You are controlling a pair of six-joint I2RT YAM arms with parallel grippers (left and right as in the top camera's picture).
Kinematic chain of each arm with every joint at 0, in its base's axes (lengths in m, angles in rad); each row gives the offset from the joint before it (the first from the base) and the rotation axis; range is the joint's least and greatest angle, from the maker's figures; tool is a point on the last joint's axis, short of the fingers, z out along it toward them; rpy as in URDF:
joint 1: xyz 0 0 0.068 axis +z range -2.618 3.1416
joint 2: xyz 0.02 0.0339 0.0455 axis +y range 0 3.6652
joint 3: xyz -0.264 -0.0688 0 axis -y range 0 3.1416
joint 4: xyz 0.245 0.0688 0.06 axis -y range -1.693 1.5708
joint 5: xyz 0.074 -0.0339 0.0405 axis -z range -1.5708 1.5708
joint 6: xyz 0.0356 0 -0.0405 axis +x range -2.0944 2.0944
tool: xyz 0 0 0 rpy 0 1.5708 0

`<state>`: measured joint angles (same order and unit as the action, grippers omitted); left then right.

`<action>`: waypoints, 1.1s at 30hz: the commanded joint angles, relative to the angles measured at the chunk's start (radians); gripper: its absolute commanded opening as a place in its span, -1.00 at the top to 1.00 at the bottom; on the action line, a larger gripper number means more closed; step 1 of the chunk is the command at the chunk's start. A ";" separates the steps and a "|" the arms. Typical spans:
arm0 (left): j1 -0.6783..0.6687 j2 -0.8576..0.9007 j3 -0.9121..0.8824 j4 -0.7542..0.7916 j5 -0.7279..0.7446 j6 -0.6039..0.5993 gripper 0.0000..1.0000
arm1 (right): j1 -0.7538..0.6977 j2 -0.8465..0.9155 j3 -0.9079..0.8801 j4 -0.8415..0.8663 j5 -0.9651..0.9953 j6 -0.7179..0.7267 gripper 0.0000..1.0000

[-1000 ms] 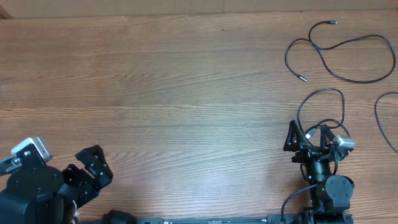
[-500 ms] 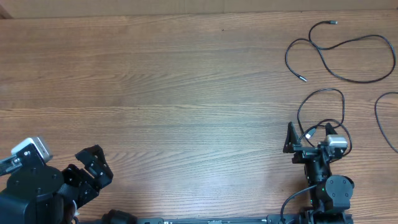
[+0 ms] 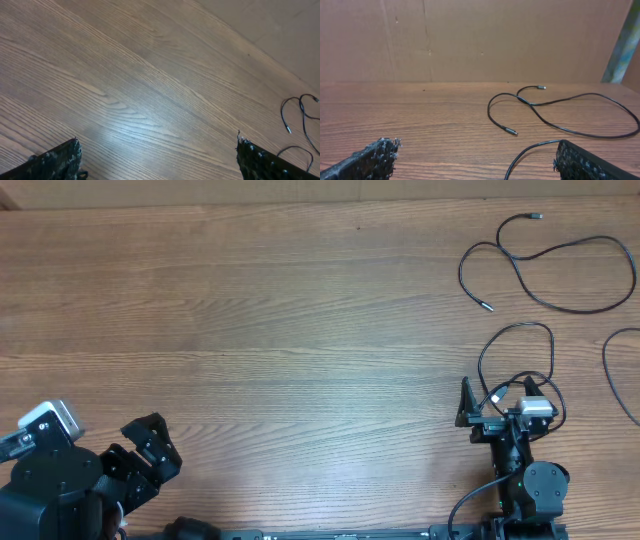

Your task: Untangle cables

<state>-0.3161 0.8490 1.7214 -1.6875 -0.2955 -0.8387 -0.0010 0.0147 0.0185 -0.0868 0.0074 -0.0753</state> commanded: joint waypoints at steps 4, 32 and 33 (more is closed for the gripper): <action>0.002 0.001 0.000 -0.002 0.001 -0.006 -0.99 | -0.006 -0.012 -0.011 0.005 -0.002 -0.011 -1.00; 0.170 -0.220 -0.048 -0.001 0.077 -0.006 -0.99 | -0.006 -0.012 -0.011 0.005 -0.002 -0.011 -1.00; 0.179 -0.262 -0.071 -0.002 0.091 -0.007 -0.99 | -0.006 -0.012 -0.011 0.005 -0.002 -0.011 -1.00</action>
<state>-0.1623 0.6819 1.6985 -1.6863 -0.2565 -0.8387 -0.0010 0.0147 0.0185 -0.0872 0.0071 -0.0788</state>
